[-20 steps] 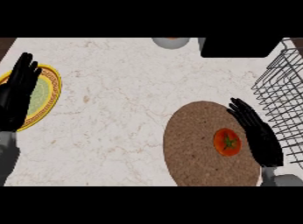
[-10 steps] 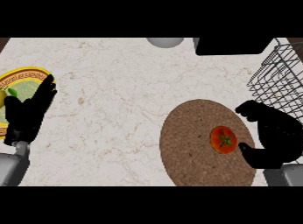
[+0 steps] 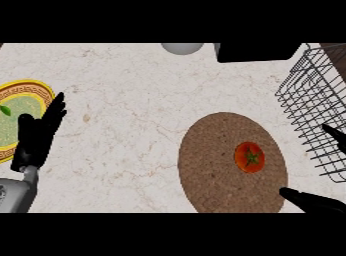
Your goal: Pick the tomato from the placemat and place it in the basket
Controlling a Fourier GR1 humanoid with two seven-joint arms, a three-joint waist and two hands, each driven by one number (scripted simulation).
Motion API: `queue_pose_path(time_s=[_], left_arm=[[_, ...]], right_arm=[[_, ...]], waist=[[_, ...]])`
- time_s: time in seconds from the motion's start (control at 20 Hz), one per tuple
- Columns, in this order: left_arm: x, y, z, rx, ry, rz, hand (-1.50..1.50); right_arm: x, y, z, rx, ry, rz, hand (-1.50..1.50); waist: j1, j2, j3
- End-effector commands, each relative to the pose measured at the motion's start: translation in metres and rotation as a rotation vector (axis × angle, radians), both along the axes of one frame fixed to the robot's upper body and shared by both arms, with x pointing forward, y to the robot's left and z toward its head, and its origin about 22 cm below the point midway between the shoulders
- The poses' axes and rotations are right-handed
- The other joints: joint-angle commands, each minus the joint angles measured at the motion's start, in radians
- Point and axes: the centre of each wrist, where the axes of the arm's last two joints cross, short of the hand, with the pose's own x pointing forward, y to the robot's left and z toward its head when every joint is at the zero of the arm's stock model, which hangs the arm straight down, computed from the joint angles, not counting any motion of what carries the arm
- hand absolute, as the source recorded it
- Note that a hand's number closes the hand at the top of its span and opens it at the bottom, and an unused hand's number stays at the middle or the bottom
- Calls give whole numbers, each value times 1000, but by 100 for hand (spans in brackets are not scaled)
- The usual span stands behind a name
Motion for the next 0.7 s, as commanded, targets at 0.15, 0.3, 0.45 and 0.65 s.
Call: queue_pose_path(time_s=[0.15, 0.3, 0.45, 0.65], left_arm=[[1, -6, -3, -2, 14, 14, 0], [-2, -6, 2, -7, 21, -14, 0], [1, -7, 3, -6, 5, -18, 0], [5, -13, -10, -3, 6, -48, 0]], right_arm=[[-47, -60, 52, -532, 239, -98, -150], [-65, -56, 66, -631, 378, -19, -150], [-73, -44, 103, -678, 416, 31, -150], [-96, -33, 99, -659, 461, 4, -150]], waist=[[-11, 1, -2], [14, 1, 0], [25, 4, 1], [40, 8, 3]])
